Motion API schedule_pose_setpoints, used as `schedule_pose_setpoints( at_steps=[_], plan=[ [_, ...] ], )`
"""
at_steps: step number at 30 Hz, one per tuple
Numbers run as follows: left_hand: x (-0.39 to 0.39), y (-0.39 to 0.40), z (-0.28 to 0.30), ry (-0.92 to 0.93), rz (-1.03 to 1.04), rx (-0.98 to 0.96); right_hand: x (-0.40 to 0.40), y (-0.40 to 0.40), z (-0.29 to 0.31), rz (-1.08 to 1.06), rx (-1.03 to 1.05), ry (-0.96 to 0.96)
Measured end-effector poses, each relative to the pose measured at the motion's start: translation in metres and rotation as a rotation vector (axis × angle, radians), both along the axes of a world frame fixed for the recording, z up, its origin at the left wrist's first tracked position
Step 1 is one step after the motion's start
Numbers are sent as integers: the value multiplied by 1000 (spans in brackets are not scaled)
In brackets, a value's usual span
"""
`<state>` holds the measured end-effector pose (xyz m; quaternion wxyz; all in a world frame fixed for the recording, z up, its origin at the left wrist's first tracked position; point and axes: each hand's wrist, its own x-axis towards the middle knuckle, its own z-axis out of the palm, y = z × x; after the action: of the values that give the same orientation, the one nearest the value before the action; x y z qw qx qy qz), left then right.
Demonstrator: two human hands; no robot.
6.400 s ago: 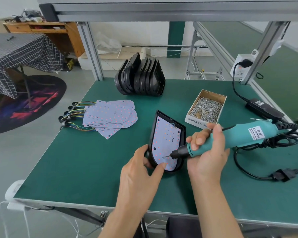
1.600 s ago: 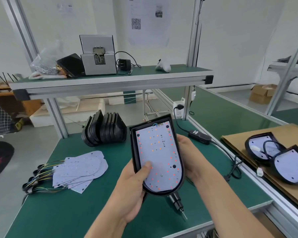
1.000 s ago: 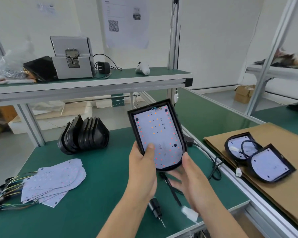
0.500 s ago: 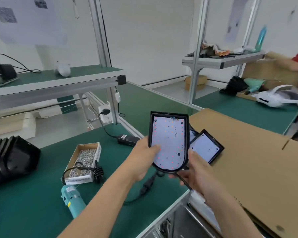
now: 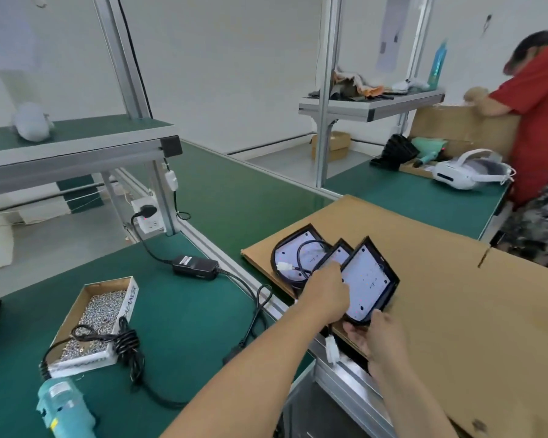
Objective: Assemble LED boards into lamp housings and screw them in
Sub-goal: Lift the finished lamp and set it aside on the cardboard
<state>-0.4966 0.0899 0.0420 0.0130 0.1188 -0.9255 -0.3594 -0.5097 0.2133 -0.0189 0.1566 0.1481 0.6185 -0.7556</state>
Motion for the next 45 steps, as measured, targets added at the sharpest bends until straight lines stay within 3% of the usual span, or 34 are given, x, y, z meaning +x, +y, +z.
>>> schedule_pose_setpoints(
  at_steps=[4, 7, 12, 16, 19, 23, 26, 31, 38, 42, 45],
  plan=[
    [-1, -4, -5, 49, -23, -80, -12, 1, 2, 97, 428, 114],
    [-5, -4, -9, 88, -41, -130, -14, 0, -1, 151, 552, 166],
    [-10, 1, -21, 75, -38, -67, -13, 5, 8, 252, 1042, 243],
    [-1, -2, -33, 187, -80, -82, -11, 16, 7, 271, 1157, 286],
    [14, -9, -37, 304, -55, -69, -5, 18, 11, 293, 1136, 312],
    [50, -26, -34, 445, 33, -29, 9, 19, 25, 157, 1065, 361],
    [91, -50, -26, 518, 153, -5, 36, -5, 46, 94, 965, 508],
    [184, -111, -16, 572, 414, -14, 114, -103, 66, 422, 683, 800],
    [363, -184, -24, 536, 873, 43, 246, -236, 39, 994, 357, 985],
    [462, -200, -47, 440, 1165, 126, 306, -304, 27, 1215, 302, 981],
    [505, -202, -66, 420, 1276, 185, 335, -361, 24, 1254, 357, 1023]
  ],
)
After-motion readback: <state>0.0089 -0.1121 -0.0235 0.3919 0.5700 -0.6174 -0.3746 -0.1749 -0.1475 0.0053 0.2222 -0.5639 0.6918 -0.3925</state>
